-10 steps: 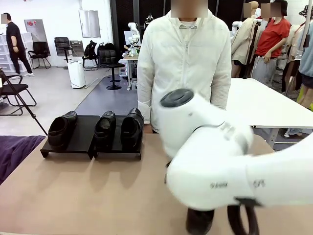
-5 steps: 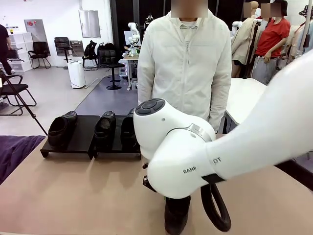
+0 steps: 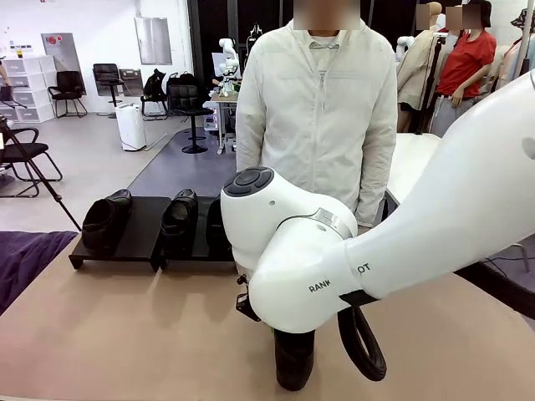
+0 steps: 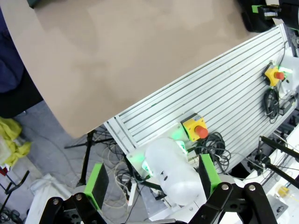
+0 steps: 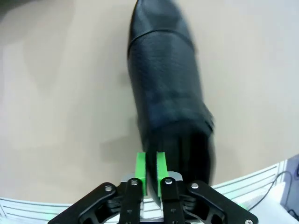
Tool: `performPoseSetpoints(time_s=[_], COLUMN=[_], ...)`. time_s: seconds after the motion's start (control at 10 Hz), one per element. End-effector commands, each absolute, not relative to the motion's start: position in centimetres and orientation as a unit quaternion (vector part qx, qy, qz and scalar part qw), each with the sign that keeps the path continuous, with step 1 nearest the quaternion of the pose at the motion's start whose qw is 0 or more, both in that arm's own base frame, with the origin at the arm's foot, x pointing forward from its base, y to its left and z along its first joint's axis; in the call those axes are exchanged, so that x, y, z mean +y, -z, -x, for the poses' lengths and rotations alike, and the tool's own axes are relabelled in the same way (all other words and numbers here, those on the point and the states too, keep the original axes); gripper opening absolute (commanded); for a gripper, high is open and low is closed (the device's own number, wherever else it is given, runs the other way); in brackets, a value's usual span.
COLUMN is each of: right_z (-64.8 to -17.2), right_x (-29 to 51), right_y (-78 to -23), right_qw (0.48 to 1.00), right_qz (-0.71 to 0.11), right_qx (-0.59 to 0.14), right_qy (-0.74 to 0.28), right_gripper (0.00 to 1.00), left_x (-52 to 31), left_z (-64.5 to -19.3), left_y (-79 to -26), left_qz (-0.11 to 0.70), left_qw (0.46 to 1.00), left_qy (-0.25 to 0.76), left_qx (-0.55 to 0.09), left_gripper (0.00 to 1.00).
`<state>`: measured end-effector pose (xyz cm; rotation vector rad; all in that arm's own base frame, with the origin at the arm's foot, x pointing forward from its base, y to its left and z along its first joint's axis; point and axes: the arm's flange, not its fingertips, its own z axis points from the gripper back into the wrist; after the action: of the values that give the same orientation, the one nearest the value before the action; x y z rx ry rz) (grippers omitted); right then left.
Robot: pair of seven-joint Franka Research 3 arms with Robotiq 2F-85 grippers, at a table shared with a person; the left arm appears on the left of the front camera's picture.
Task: Organize the shoes by placing them on the stand.
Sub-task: Pick up one Shoe and place it in the middle of the table.
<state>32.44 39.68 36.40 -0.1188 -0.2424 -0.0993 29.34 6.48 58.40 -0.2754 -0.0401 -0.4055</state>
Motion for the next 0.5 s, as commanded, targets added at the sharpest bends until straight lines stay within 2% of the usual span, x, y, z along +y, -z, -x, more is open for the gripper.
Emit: performPoseSetpoints(time_s=[0.0, 0.4], right_z=[-32.9, -32.1], right_x=[40.4, 39.1], right_y=[-36.2, -37.5], right_qw=[0.987, 0.988], right_qz=[0.063, 0.050], right_qx=[-0.138, -0.140], right_qy=[0.047, 0.045], right_gripper=[1.00, 1.00], left_x=[6.6, 6.6], left_z=[-29.3, -29.3], left_y=[-58.5, -58.5], left_qz=[0.145, 0.145], left_qw=[0.968, 0.968], left_qy=[0.205, 0.205], left_qx=[-0.021, -0.021], left_gripper=[1.00, 1.00])
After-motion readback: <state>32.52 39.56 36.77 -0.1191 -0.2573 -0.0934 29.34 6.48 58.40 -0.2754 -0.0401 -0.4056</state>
